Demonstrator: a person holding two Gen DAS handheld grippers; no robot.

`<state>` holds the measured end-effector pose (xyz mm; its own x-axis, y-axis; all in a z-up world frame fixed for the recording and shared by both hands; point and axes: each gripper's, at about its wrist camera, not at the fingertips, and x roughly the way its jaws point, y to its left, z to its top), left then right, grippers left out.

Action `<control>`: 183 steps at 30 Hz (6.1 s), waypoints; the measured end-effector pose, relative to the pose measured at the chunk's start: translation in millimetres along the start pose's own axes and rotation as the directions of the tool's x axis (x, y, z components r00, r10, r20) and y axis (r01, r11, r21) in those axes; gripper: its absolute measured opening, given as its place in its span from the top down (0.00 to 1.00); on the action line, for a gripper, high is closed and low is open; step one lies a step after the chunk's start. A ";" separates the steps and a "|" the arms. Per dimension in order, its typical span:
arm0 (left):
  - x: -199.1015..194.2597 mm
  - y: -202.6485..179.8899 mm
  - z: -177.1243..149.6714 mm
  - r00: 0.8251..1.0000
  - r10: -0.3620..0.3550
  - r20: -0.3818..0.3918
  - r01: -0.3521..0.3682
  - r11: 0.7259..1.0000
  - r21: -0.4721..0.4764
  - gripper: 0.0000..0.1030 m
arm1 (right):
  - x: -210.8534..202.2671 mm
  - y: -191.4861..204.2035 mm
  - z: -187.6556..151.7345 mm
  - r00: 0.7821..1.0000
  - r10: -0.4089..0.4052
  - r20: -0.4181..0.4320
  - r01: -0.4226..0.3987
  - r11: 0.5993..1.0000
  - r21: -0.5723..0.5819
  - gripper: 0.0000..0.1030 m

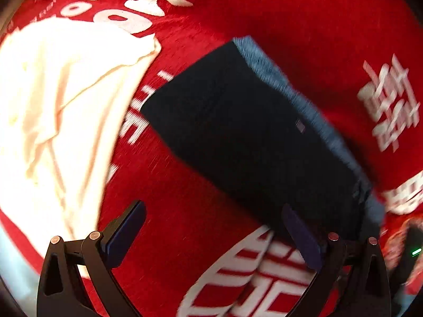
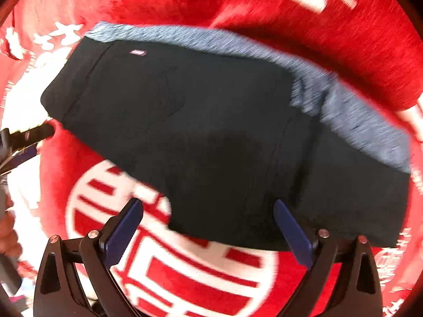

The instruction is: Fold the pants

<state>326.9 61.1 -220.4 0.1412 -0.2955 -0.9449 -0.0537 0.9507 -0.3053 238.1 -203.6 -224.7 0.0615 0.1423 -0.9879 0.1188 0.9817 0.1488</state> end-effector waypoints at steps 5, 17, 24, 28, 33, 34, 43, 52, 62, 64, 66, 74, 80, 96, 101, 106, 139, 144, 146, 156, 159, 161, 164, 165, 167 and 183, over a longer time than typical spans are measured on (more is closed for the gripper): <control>6.7 17.9 18.7 0.990 -0.134 0.032 0.136 0.990 -0.047 0.00 | 4.5 2.4 -3.7 1.000 0.006 0.017 -0.006 1.000 -0.001 0.03; 19.8 12.7 20.2 0.955 -0.295 0.028 0.296 0.954 -0.046 0.00 | 9.9 25.9 -9.8 0.998 -0.053 0.024 0.055 0.995 -0.080 0.01; 9.8 -21.3 31.6 0.913 -0.398 0.091 0.400 0.916 -0.013 0.00 | 3.9 12.3 -3.0 0.999 -0.045 0.030 0.047 0.995 -0.085 0.01; 37.5 -23.6 33.8 0.959 -0.281 0.029 0.283 0.957 -0.069 0.01 | -2.8 8.9 0.4 0.999 -0.025 0.023 0.027 0.997 -0.074 0.01; 32.7 -37.3 34.7 0.994 -0.086 0.067 0.089 0.995 -0.048 0.58 | -50.4 0.8 26.6 0.997 0.024 0.076 -0.022 1.000 -0.021 0.02; 33.6 -43.5 34.3 0.997 -0.039 0.064 0.040 0.999 -0.013 0.63 | -63.5 -0.3 39.0 0.996 0.033 0.086 -0.032 0.999 -0.013 0.02; 21.9 -132.4 -19.8 0.910 0.246 0.333 -0.375 0.831 0.410 0.66 | -101.9 60.4 170.0 0.970 0.234 -0.068 -0.241 0.964 -0.114 0.08; 18.4 -139.5 -35.4 0.869 0.295 0.397 -0.465 0.761 0.452 0.66 | -31.3 192.9 214.4 0.905 0.149 -0.398 -0.287 0.905 -0.314 0.08; 6.3 -144.6 -41.2 0.864 0.277 0.419 -0.465 0.758 0.458 0.66 | -16.3 169.1 206.4 0.883 0.102 -0.459 -0.269 0.910 -0.314 0.82; -6.7 -155.5 -49.0 0.859 0.252 0.446 -0.466 0.746 0.475 0.66 | -37.6 154.2 201.2 0.897 0.159 -0.412 -0.302 0.901 -0.310 0.82; -22.2 -170.0 -56.7 0.855 0.219 0.470 -0.459 0.740 0.491 0.66 | -65.0 132.1 191.7 0.905 0.228 -0.358 -0.342 0.892 -0.295 0.82; -81.9 -241.3 -99.9 0.852 0.056 0.520 -0.410 0.689 0.598 0.66 | -172.8 10.8 134.1 0.863 0.496 -0.096 -0.505 0.845 -0.178 0.82; -102.7 -313.1 -147.8 0.869 -0.073 0.490 -0.345 0.619 0.705 0.66 | -222.0 -98.3 79.4 0.813 0.576 0.088 -0.571 0.817 -0.080 0.82; 3.2 -422.5 -278.4 0.957 -0.038 0.287 -0.259 0.329 0.908 0.66 | -128.5 -317.7 -66.7 0.778 0.568 0.269 -0.629 0.710 0.317 0.82; 23.2 -417.0 -284.2 0.953 0.010 0.304 -0.294 0.282 0.913 0.62 | -103.1 -340.3 -82.4 0.771 0.575 0.275 -0.637 0.689 0.346 0.82; 10.1 -411.9 -284.3 0.969 0.024 0.244 -0.241 0.283 0.928 0.54 | -111.0 -334.4 -79.0 0.809 0.528 0.259 -0.587 0.734 0.341 0.79; -9.1 -283.6 -165.7 0.968 0.249 -0.003 -0.198 0.777 0.597 0.14 | -137.6 -257.7 -103.7 0.991 0.042 0.131 -0.081 0.950 0.303 0.66; -9.8 -280.7 -158.8 0.968 0.249 -0.019 -0.190 0.783 0.592 0.14 | -141.0 -254.3 -104.9 0.993 0.009 0.117 -0.044 0.954 0.297 0.57; -11.8 -279.0 -157.2 0.967 0.253 -0.020 -0.192 0.782 0.593 0.14 | -142.6 -254.0 -106.5 0.993 0.003 0.114 -0.037 0.952 0.303 0.54; -26.4 -265.6 -143.4 0.964 0.265 -0.012 -0.215 0.808 0.549 0.14 | -157.4 -254.2 -104.2 0.993 -0.009 0.118 -0.028 0.952 0.305 0.49; -33.6 -263.6 -137.6 0.966 0.259 0.006 -0.222 0.815 0.535 0.14 | -163.8 -257.5 -104.2 0.992 -0.018 0.129 -0.022 0.952 0.304 0.41; -36.9 -260.6 -131.5 0.968 0.251 0.011 -0.220 0.827 0.517 0.14 | -166.7 -259.5 -103.2 0.991 -0.026 0.132 -0.016 0.952 0.307 0.39; -41.5 -255.9 -123.8 0.969 0.246 0.017 -0.222 0.841 0.493 0.14 | -168.4 -260.4 -98.8 0.991 -0.043 0.128 0.002 0.953 0.304 0.38; -42.2 -254.5 -121.8 0.969 0.246 0.020 -0.225 0.843 0.489 0.14 | -168.5 -260.4 -96.5 0.991 -0.047 0.127 0.007 0.953 0.303 0.37; -43.6 -251.9 -118.7 0.969 0.244 0.028 -0.227 0.845 0.484 0.14 | -165.7 -258.1 -93.3 0.991 -0.046 0.128 0.005 0.953 0.304 0.36; -37.0 -250.3 -108.6 0.970 0.241 0.021 -0.221 0.848 0.481 0.14 | -159.2 -266.6 -86.9 0.991 -0.045 0.125 0.001 0.945 0.326 0.29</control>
<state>227.8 -176.1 -121.8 0.1443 -0.0554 -0.9880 0.3989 0.9170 0.0068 110.5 -477.0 -110.8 0.1797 0.0815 -0.9803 0.4352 0.8871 0.1535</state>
